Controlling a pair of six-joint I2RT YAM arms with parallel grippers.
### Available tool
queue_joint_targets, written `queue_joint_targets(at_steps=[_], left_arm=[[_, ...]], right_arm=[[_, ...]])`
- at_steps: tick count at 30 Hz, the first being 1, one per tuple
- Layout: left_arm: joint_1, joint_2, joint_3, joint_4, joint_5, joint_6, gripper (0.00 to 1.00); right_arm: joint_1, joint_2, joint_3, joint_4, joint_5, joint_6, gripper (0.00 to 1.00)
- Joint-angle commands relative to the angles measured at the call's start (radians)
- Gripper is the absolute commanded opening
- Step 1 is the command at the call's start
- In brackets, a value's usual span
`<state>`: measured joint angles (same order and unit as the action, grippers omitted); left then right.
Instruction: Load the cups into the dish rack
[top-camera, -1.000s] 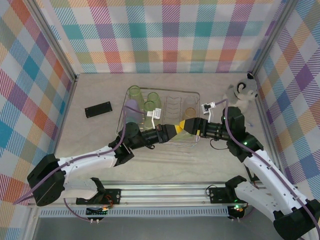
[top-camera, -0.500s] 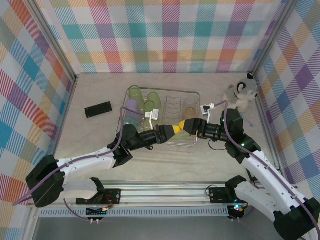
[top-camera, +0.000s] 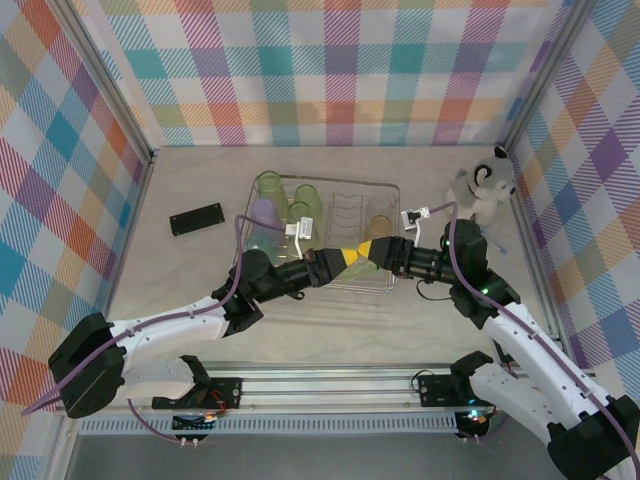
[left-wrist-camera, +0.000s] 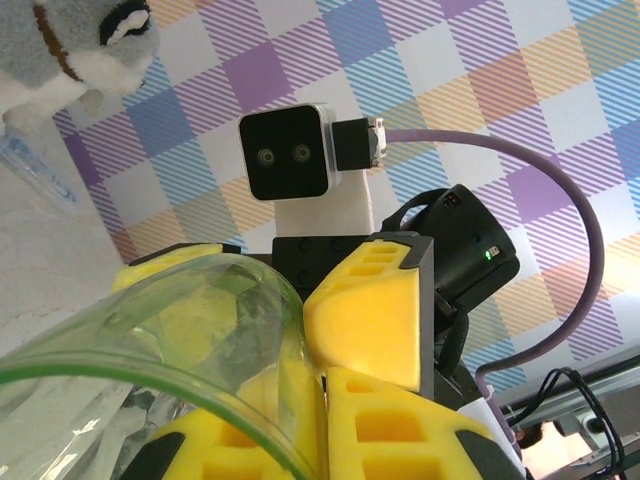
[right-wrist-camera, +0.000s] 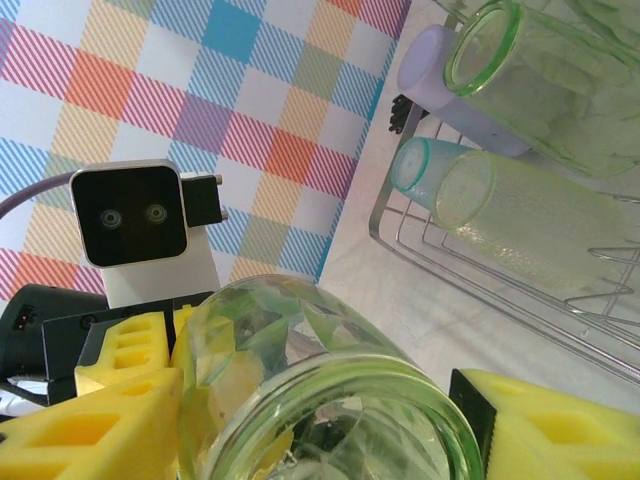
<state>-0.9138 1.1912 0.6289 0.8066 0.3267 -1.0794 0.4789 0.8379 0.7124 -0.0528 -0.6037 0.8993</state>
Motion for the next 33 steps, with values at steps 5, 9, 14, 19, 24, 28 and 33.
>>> queue_joint_targets(at_steps=[5,9,14,19,24,28,33], left_arm=[[0.016,-0.056,-0.010,-0.100,-0.079,0.120,0.57],[0.015,-0.088,-0.017,-0.204,-0.113,0.170,0.90],[0.015,-0.145,-0.056,-0.309,-0.196,0.208,0.96],[0.015,-0.213,-0.036,-0.514,-0.264,0.277,0.96],[0.015,-0.306,0.056,-0.843,-0.375,0.431,0.96],[0.016,-0.383,0.121,-1.052,-0.502,0.551,0.97],[0.016,-0.464,0.150,-1.206,-0.598,0.633,1.00]], right_arm=[[0.010,-0.033,0.039,-0.200,0.132,-0.060,0.52],[0.010,-0.022,0.094,-0.376,0.243,-0.126,0.47],[0.010,-0.005,0.174,-0.532,0.386,-0.212,0.40],[0.011,0.078,0.313,-0.709,0.521,-0.376,0.38],[0.010,0.171,0.386,-0.788,0.587,-0.472,0.36],[0.013,0.226,0.403,-0.782,0.606,-0.509,0.35],[0.022,0.320,0.461,-0.786,0.631,-0.565,0.35]])
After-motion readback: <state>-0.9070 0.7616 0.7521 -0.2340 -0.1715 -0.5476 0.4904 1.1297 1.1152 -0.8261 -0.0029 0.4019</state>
